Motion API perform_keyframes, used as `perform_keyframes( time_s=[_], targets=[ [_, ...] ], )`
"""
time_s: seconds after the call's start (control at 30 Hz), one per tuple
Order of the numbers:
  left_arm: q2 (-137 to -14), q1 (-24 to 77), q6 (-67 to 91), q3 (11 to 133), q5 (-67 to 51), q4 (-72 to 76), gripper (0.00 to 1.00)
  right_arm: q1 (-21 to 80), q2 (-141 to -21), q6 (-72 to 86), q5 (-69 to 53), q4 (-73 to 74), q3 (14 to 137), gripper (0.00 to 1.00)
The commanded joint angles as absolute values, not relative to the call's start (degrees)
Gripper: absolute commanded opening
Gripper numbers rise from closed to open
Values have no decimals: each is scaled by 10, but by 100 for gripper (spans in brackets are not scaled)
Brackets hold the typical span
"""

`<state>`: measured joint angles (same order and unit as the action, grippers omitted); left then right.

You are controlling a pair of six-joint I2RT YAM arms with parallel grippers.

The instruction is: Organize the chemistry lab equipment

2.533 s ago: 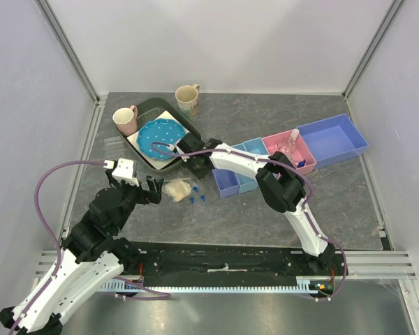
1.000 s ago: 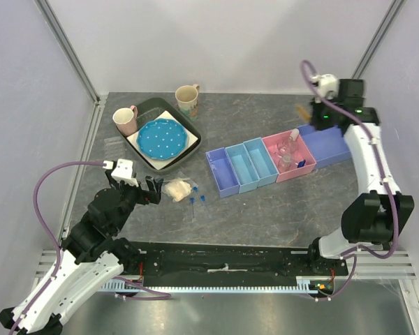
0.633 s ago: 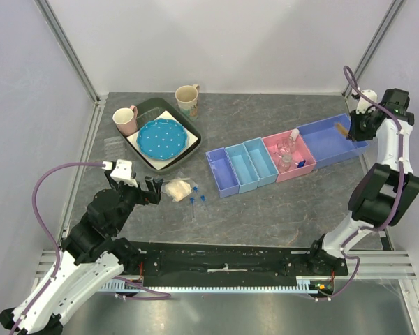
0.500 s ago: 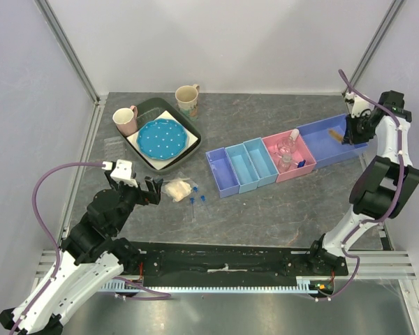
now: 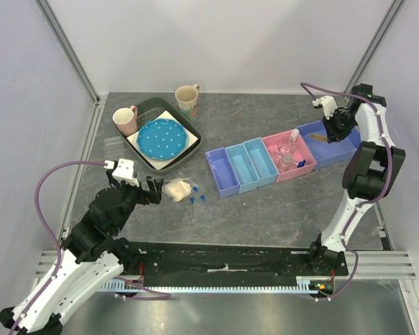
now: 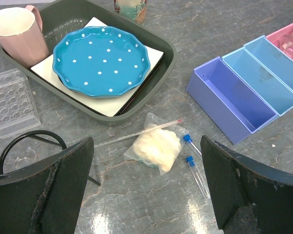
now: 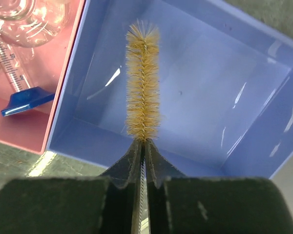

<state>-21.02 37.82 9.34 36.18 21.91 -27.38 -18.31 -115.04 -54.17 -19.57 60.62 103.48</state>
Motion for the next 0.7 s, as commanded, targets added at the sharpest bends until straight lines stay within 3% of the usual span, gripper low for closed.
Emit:
perform_keyframes(
  time_s=[0.0,0.13,0.27,0.43,0.57,0.67],
  targets=[
    [-217,375,79,361,217,-258,96,-168,-1179,-613,-176,618,1084,13],
    [-221,375,79,361,220,-258,96,-152,-1201,-590,-134,584,1092,38],
    [-222,375,79,361,220,-258,96,-150,-1190,-540,-104,533,1093,52],
    [-222,375,79,361,219,-258,96,-150,-1131,-505,-93,506,1083,61],
    [-217,375,89,361,214,-257,96,-142,-1021,-446,-182,510,999,63],
    [-207,375,95,362,215,-255,96,-129,-901,-416,-314,488,880,73]
  ],
)
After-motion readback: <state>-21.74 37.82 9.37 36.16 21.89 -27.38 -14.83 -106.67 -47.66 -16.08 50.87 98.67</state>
